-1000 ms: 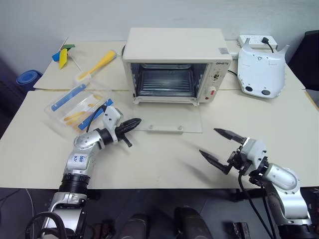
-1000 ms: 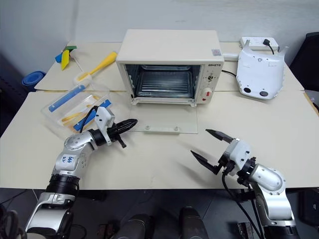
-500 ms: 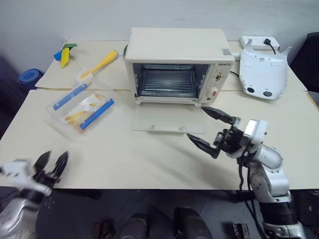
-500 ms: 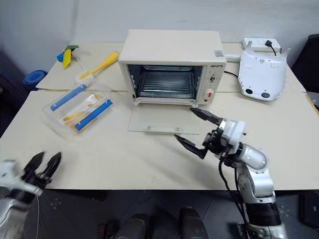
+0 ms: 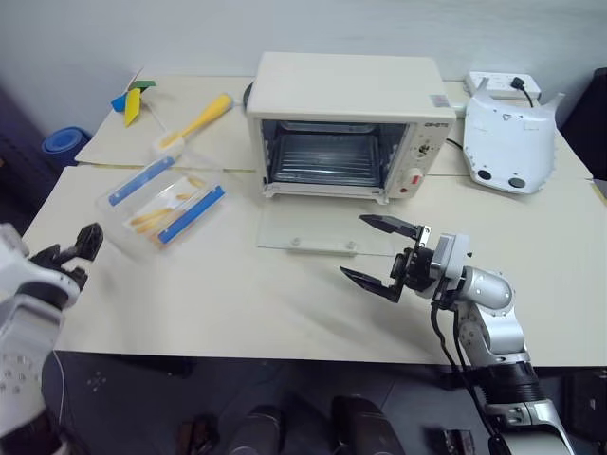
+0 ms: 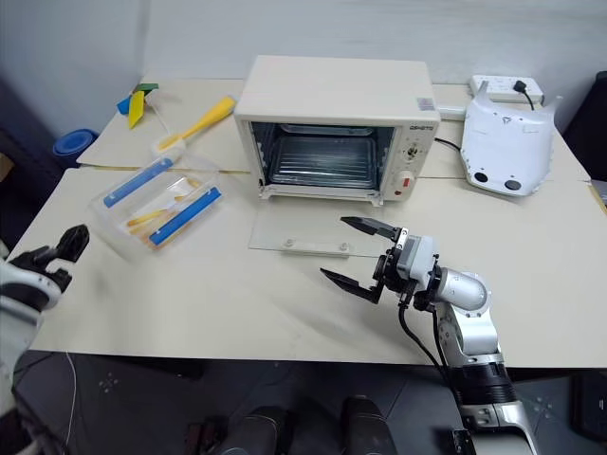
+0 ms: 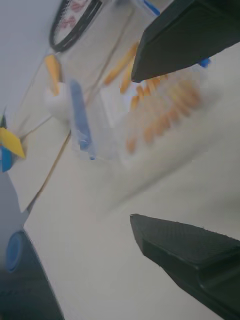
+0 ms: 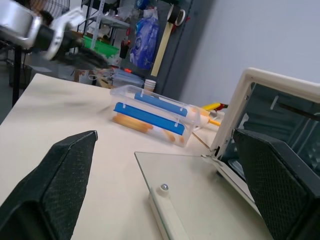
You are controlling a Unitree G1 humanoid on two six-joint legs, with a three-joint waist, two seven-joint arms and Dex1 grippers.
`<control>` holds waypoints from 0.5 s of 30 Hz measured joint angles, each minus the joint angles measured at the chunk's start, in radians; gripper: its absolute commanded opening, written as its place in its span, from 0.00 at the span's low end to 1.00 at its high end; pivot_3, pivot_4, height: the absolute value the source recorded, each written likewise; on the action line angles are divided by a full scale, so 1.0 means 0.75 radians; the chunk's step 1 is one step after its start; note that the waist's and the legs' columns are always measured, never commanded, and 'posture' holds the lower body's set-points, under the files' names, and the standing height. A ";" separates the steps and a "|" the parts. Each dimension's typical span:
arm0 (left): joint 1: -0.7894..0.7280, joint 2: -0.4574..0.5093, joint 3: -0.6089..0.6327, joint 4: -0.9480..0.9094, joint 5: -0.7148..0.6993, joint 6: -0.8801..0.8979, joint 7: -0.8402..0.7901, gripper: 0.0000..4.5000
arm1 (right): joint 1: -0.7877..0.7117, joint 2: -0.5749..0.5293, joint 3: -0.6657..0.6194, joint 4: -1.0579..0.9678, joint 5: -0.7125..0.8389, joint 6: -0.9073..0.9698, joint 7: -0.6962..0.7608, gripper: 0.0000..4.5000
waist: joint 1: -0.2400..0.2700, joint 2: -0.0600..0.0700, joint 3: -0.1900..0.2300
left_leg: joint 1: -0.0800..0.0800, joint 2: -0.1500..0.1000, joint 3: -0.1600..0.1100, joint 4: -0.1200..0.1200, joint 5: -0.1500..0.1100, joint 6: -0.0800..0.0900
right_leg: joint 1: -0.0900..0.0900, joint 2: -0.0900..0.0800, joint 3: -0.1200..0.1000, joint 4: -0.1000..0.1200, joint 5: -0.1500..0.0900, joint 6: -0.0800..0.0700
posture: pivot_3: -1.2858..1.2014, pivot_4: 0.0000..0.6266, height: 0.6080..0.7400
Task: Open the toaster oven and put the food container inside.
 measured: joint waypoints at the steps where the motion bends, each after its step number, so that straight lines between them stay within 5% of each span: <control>1: -0.077 0.017 -0.006 0.058 -0.001 0.047 0.047 1.00 | 0.000 0.000 0.002 0.001 -0.004 -0.001 -0.001 1.00 | -0.006 0.000 0.000 | -0.001 0.000 0.000 0.000 0.000 0.000 | -0.001 0.001 0.000 0.000 0.000 0.000 | 0.52 0.24 1.00; 10: -0.459 0.171 -0.228 0.513 0.142 0.303 0.049 1.00 | 0.018 -0.003 0.036 -0.116 -0.036 0.053 -0.087 1.00 | -0.036 0.000 0.000 | -0.001 0.000 0.000 0.000 0.000 -0.001 | -0.003 0.001 0.000 0.001 0.000 0.000 | 0.52 0.24 1.00; 15: -0.556 0.171 -0.266 0.676 0.241 0.318 0.008 0.73 | 0.041 -0.015 0.036 -0.165 -0.054 0.082 -0.149 1.00 | -0.036 0.000 0.000 | -0.002 0.000 0.000 0.001 0.000 -0.001 | -0.004 0.001 0.000 0.001 0.000 0.000 | 0.52 0.24 1.00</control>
